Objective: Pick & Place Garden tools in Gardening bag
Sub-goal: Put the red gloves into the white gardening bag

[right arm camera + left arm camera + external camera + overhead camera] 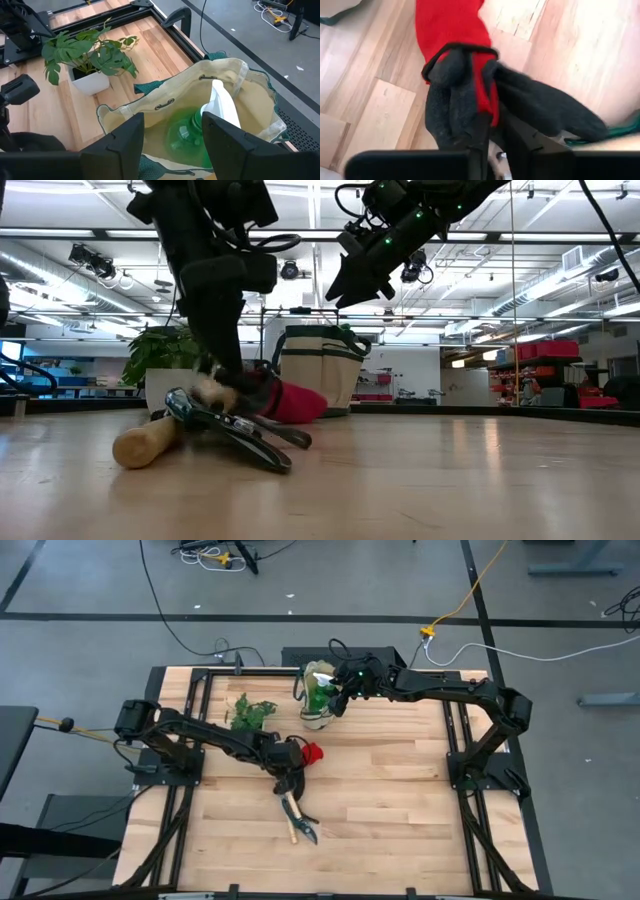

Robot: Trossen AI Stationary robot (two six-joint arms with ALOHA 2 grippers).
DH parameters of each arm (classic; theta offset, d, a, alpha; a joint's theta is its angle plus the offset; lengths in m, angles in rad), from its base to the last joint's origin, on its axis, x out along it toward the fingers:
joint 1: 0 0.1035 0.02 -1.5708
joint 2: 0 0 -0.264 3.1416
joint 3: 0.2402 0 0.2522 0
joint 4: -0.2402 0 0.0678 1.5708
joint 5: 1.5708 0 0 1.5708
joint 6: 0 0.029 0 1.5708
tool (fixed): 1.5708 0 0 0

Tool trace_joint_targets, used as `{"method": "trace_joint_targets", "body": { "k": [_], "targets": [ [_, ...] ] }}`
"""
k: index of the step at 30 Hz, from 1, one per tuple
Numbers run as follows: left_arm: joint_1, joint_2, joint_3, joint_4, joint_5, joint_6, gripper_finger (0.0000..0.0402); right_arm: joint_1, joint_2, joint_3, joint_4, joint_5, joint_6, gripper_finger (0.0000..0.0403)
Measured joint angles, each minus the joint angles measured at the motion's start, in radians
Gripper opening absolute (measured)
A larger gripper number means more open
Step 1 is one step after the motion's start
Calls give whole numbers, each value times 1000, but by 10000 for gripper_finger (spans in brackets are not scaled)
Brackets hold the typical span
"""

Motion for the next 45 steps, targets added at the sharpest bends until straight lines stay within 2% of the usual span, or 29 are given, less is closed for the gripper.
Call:
{"method": "trace_joint_targets", "body": {
  "k": [8,26,30,35,45],
  "targets": [
    [0,0,0,0,-8,0,100,0,0,0,0,0,1,201],
    [1,31,2,-12,-60,9,103,0,0,0,0,0,2,201],
    [1,77,2,-16,-50,9,82,1,0,0,-1,0,2,201],
    [1,94,2,-11,-53,9,12,1,0,0,-2,1,2,201],
    [0,85,13,-40,-92,5,3,1,0,0,-2,1,4,201]
  ]
}}
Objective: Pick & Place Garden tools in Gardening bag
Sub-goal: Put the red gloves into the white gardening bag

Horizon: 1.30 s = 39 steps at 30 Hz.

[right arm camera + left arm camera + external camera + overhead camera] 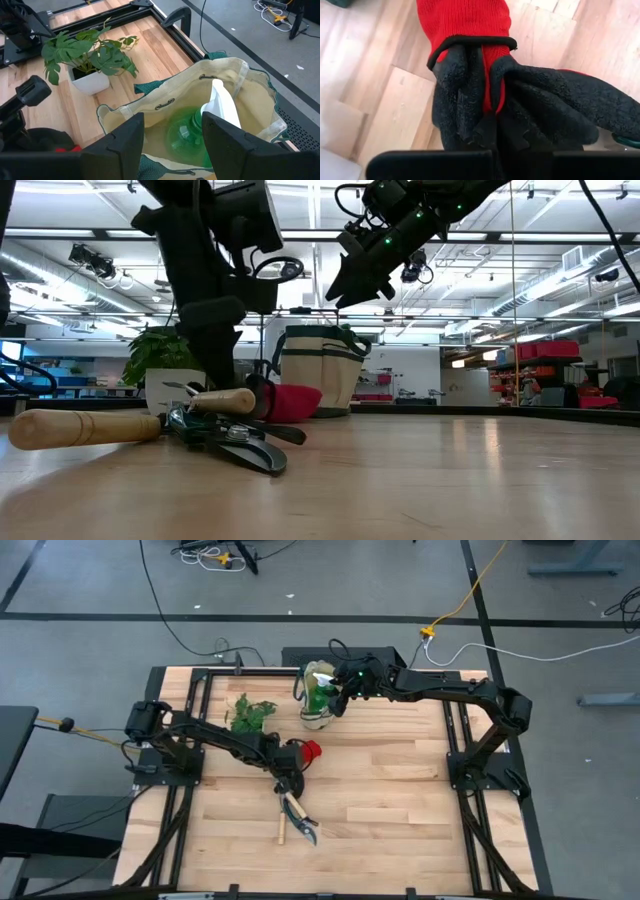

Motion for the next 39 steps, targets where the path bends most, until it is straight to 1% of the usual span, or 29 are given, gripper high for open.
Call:
{"method": "trace_joint_targets", "body": {
  "k": [10,21,28,39],
  "targets": [
    [-21,0,147,-175,-80,14,1,0,0,0,0,0,-1,201],
    [-61,0,304,-387,-218,15,1,0,0,0,0,1,-4,201],
    [-73,0,382,-487,-301,5,0,0,0,0,0,1,-4,201],
    [-74,-1,470,-607,-374,3,0,0,0,0,-4,1,-3,201]
  ]
}}
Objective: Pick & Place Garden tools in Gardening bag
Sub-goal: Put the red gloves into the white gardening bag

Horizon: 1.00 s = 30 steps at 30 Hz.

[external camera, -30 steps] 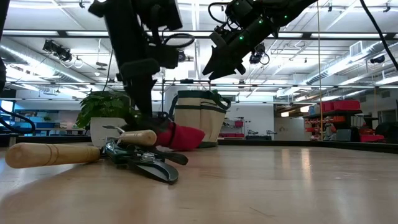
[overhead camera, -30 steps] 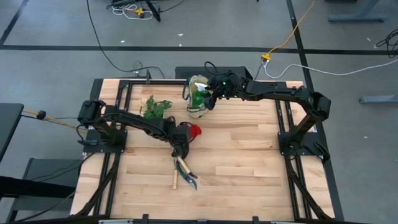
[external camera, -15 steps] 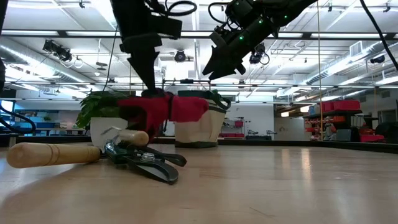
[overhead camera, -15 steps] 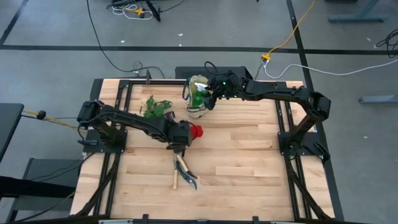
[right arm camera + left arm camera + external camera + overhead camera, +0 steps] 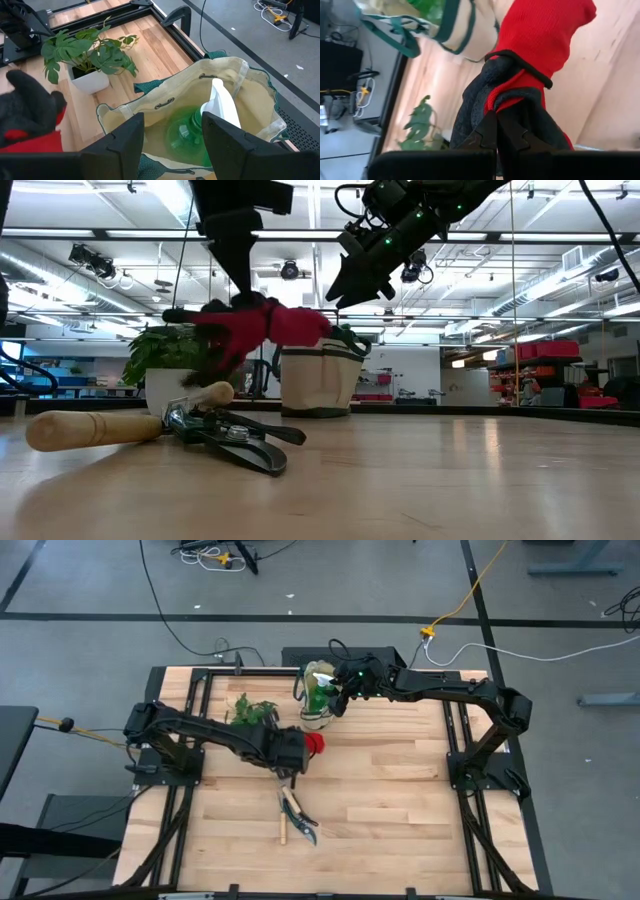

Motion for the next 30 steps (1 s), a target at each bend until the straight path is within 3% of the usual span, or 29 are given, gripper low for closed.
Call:
{"method": "trace_joint_targets", "body": {
  "k": [9,18,30],
  "targets": [
    [0,0,90,-119,-61,-25,0,0,0,0,-1,-39,-2,201],
    [0,0,186,-148,-86,58,0,15,0,0,6,-279,-24,201],
    [0,0,223,-207,-102,62,0,74,0,0,78,-420,-21,201]
  ]
}}
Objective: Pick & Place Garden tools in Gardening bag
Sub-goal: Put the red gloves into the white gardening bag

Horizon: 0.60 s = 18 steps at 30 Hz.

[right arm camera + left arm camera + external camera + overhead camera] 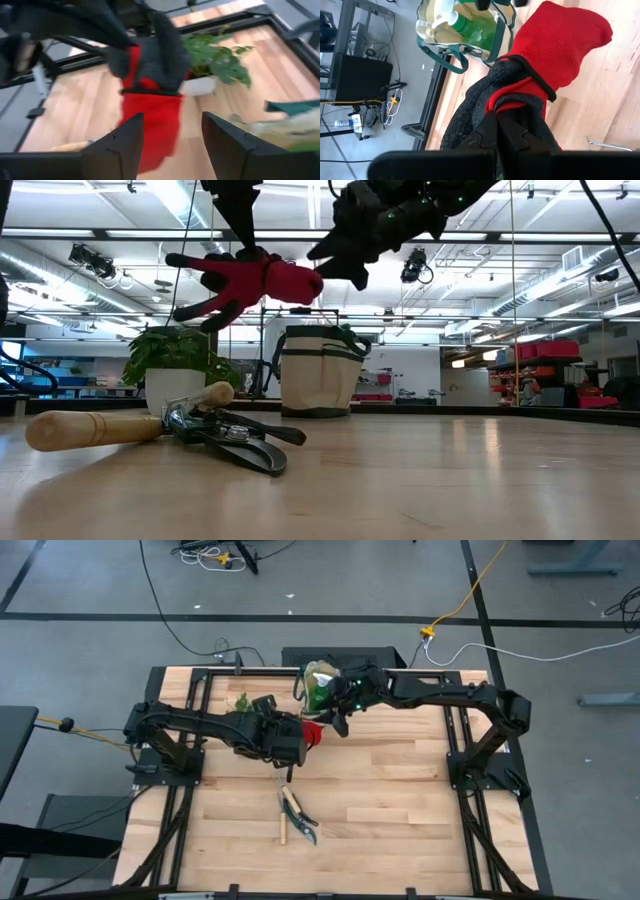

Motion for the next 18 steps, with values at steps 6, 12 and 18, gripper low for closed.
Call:
{"method": "trace_joint_targets", "body": {
  "k": [6,12,18],
  "targets": [
    [0,0,0,1,0,0,0,40,0,0,24,14,0,201],
    [-2,0,0,1,0,-1,0,75,0,0,58,40,-1,201],
    [-11,0,0,5,1,0,0,101,0,0,67,183,-28,201]
  ]
}}
